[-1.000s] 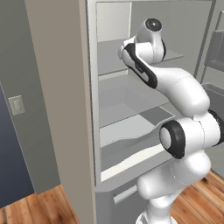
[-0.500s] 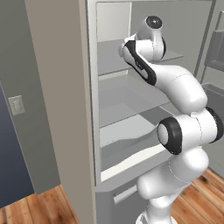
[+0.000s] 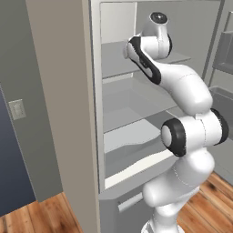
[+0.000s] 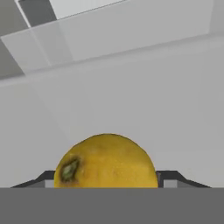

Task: Retrieve a lemon from the fridge and place it on the cutting board with the fish.

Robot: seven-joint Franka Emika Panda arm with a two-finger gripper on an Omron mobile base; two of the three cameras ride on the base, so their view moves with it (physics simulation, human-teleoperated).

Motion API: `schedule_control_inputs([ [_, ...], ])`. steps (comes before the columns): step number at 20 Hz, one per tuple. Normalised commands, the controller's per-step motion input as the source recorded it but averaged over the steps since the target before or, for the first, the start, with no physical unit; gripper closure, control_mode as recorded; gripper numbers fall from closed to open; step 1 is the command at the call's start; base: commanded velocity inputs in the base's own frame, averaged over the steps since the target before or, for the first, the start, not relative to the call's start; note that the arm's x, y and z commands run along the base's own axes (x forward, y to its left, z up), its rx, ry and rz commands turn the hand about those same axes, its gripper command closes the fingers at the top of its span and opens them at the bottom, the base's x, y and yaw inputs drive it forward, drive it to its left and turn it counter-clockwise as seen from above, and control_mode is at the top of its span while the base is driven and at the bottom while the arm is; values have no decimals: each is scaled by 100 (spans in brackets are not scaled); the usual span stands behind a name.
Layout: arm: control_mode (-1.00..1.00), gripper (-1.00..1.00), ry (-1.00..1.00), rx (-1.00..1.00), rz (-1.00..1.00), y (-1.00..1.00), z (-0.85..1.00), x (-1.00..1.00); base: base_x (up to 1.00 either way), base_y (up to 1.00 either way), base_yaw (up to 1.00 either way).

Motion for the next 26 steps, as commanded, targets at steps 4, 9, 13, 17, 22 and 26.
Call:
schedule_control_inputs([
  [4, -100, 100, -9, 3, 1, 0, -3, -3, 0, 0, 0],
  [9, -100, 100, -28, 9, 0, 0, 0, -12, 0, 0, 0],
  [13, -100, 100, -33, 13, 0, -2, 13, -29, 0, 0, 0],
  [17, -100, 100, 0, 15, 0, -8, 31, -75, 0, 0, 0],
  [22, -100, 100, -2, 20, -6, -5, 27, -100, 0, 0, 0],
  [26, -100, 100, -7, 8, -17, 0, 18, -100, 0, 0, 0],
])
